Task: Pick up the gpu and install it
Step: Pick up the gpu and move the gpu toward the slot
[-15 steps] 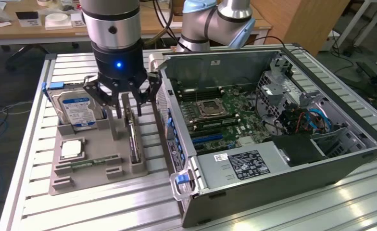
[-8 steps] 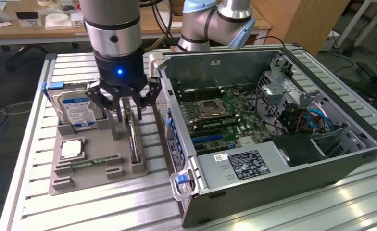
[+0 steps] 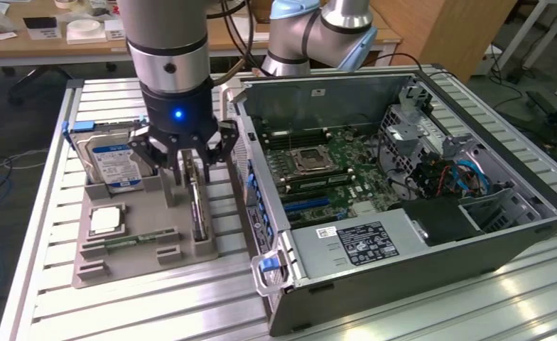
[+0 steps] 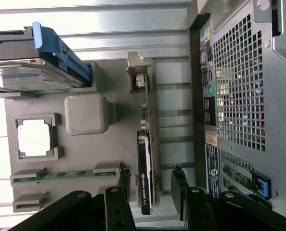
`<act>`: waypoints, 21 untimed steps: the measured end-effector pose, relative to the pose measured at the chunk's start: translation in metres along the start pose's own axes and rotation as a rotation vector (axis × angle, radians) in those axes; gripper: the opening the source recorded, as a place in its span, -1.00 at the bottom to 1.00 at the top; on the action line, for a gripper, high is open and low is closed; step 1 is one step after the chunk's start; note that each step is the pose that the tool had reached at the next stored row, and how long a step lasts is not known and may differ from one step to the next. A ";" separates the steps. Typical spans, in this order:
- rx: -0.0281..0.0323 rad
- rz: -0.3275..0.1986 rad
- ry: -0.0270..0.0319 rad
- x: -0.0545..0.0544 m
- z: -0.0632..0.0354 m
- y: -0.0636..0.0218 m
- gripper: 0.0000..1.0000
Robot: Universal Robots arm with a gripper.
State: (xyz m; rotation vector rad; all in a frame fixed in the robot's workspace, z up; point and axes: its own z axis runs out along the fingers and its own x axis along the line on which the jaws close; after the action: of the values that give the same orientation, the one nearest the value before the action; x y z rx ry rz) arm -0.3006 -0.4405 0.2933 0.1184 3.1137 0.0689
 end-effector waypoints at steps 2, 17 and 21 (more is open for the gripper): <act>0.0000 0.000 0.0000 0.000 0.0019 -0.0001 -0.05; 0.0000 0.000 0.0000 0.000 0.0149 -0.0007 -0.05; 0.0001 0.000 0.0002 0.000 0.0188 -0.0009 -0.05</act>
State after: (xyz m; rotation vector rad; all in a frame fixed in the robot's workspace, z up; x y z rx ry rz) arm -0.3006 -0.4406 0.2745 0.1184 3.1138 0.0687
